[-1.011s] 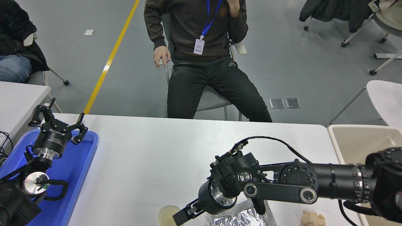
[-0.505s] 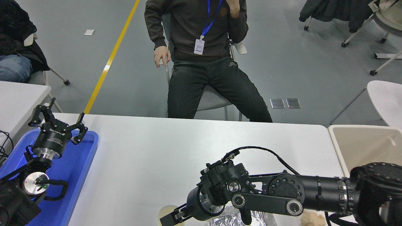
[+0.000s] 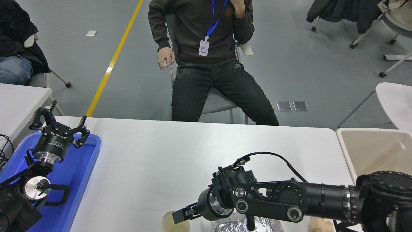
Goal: Clean the table surface
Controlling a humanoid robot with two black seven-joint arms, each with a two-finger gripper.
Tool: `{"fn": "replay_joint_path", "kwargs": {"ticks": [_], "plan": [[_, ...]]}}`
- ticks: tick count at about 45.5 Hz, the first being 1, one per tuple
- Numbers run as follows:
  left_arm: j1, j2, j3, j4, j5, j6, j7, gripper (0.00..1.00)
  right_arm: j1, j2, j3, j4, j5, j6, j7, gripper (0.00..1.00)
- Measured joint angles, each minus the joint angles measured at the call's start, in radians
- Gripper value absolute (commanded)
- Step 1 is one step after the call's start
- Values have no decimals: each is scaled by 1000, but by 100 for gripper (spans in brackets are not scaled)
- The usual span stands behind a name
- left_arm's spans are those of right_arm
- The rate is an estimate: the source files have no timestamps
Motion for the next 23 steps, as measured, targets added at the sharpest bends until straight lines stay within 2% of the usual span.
{"fn": "replay_joint_path", "kwargs": {"ticks": [8, 12, 15, 18, 21, 23], "plan": [[0, 0, 0, 0, 0, 0, 0, 100, 1, 0, -8, 5, 0, -2, 10, 98], [0, 0, 0, 0, 0, 0, 0, 100, -3, 1, -12, 9, -4, -3, 27, 92], [0, 0, 0, 0, 0, 0, 0, 100, -3, 1, -19, 12, -11, -3, 45, 82], [0, 0, 0, 0, 0, 0, 0, 100, -3, 1, -29, 13, -20, -3, 64, 67], [0, 0, 0, 0, 0, 0, 0, 100, -2, 1, -36, 15, -27, -4, 85, 47], [0, 0, 0, 0, 0, 0, 0, 100, -1, 1, -40, 15, -29, -4, 94, 38]]}}
